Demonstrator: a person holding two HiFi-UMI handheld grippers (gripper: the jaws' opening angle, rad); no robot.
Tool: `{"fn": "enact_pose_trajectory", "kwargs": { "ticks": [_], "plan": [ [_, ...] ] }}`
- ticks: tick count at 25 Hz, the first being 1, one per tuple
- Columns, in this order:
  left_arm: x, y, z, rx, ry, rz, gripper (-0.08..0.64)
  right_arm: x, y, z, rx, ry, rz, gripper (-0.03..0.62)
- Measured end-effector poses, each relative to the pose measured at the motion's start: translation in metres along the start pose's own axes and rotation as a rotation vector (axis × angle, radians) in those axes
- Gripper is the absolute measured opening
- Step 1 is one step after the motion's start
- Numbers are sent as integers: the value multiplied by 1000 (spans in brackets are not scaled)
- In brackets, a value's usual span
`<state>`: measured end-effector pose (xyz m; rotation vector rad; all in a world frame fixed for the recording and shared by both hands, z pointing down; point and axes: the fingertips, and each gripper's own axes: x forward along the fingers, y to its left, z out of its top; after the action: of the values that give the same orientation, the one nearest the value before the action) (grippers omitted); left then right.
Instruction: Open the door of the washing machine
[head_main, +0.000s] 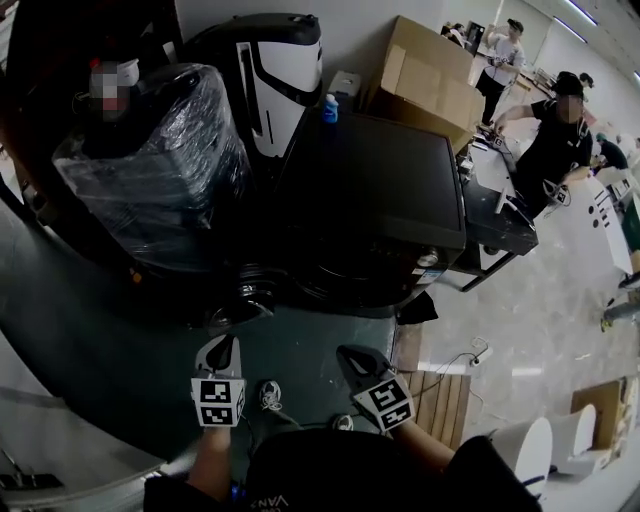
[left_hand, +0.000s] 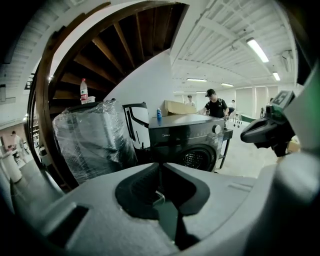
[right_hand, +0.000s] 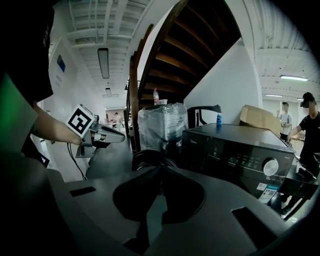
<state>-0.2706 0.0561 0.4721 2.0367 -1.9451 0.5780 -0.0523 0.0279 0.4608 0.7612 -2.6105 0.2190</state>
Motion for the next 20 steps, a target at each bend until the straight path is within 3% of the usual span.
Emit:
{"fn": "enact_pose_trajectory", "kwargs": {
  "ticks": [7, 20],
  "plan": [
    [-49, -55, -8, -52, -35, 49, 25, -35, -4, -5, -26, -33, 64, 8],
    [-110, -122, -8, -35, -58, 102, 25, -84, 7, -17, -12, -73, 143, 6]
  ]
}}
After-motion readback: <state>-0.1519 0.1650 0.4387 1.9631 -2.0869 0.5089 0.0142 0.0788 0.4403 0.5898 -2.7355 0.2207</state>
